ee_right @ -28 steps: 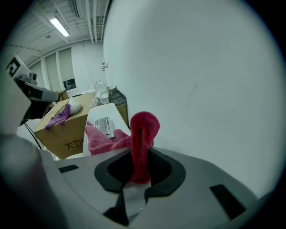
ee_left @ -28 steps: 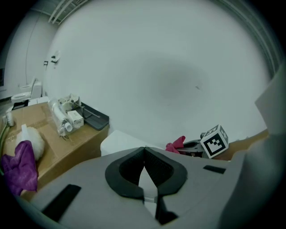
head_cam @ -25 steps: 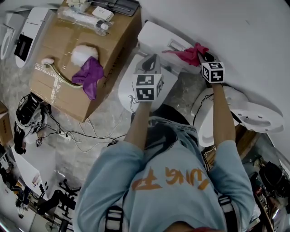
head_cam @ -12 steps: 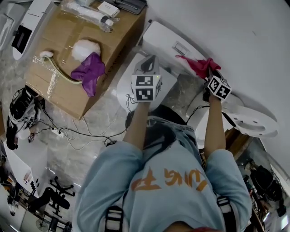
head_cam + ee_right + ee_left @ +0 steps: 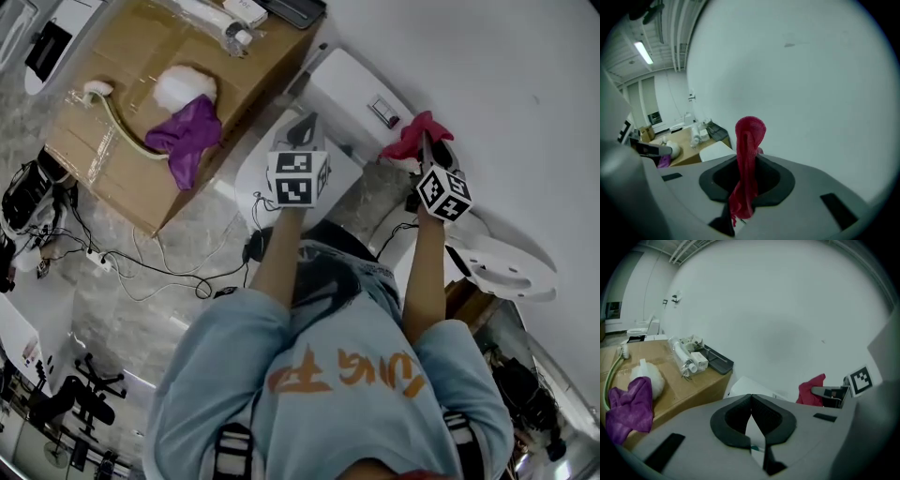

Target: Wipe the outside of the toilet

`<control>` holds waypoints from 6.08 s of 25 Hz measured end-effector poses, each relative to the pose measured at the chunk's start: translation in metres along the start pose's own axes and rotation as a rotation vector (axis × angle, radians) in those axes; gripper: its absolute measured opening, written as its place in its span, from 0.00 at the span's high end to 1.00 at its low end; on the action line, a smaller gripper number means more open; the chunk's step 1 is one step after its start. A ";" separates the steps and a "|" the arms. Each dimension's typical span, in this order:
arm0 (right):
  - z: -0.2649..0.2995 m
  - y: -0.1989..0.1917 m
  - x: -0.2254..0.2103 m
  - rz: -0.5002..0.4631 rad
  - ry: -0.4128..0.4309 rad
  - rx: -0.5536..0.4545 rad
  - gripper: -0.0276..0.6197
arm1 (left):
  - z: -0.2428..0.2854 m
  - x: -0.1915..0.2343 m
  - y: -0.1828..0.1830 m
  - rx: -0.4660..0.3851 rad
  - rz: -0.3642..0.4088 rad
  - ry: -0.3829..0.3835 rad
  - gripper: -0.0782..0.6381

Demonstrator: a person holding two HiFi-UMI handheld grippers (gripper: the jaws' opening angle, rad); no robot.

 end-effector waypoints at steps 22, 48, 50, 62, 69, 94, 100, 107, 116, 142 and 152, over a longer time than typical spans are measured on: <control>0.216 0.005 0.154 -0.452 0.396 0.354 0.82 | -0.014 0.081 0.000 -0.017 -0.110 0.143 0.85; 0.132 -0.041 0.110 -0.682 0.293 0.397 0.83 | 0.001 0.041 -0.006 0.020 -0.044 0.029 0.85; 0.129 -0.042 0.111 -0.677 0.304 0.394 0.83 | 0.001 0.035 -0.006 0.026 -0.032 0.014 0.85; 0.095 -0.069 0.096 -0.624 0.343 0.422 0.83 | 0.009 0.014 -0.008 0.045 0.015 -0.034 0.85; 0.065 -0.087 0.068 -0.429 0.302 0.387 0.82 | 0.012 -0.004 -0.010 0.063 0.048 -0.077 0.85; -0.054 -0.145 -0.055 0.315 -0.096 0.146 0.81 | 0.007 -0.037 -0.027 0.111 0.152 -0.148 0.85; -0.096 -0.173 -0.076 0.362 -0.225 0.187 0.82 | 0.003 -0.050 -0.031 0.103 0.170 -0.141 0.85; -0.104 -0.161 -0.059 0.322 -0.149 0.081 0.82 | -0.018 -0.050 -0.039 0.113 0.240 -0.110 0.85; -0.056 -0.092 0.007 0.200 0.126 -0.093 0.82 | -0.031 -0.025 -0.038 0.101 0.244 0.014 0.85; 0.131 -0.106 0.193 0.126 0.252 -0.217 0.82 | 0.018 0.110 -0.088 0.104 0.293 -0.088 0.85; 0.212 -0.116 0.189 0.009 0.176 -0.248 0.82 | 0.036 0.122 -0.122 0.114 0.345 -0.143 0.85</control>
Point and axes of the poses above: the fingertips, and each gripper's own axes: z forward along the fingers, x to its left, y out of its top, the point moved 2 cm from there along -z, backward along the fingers, and after that the axes turned 14 degrees about y, right-handed, at the moved point
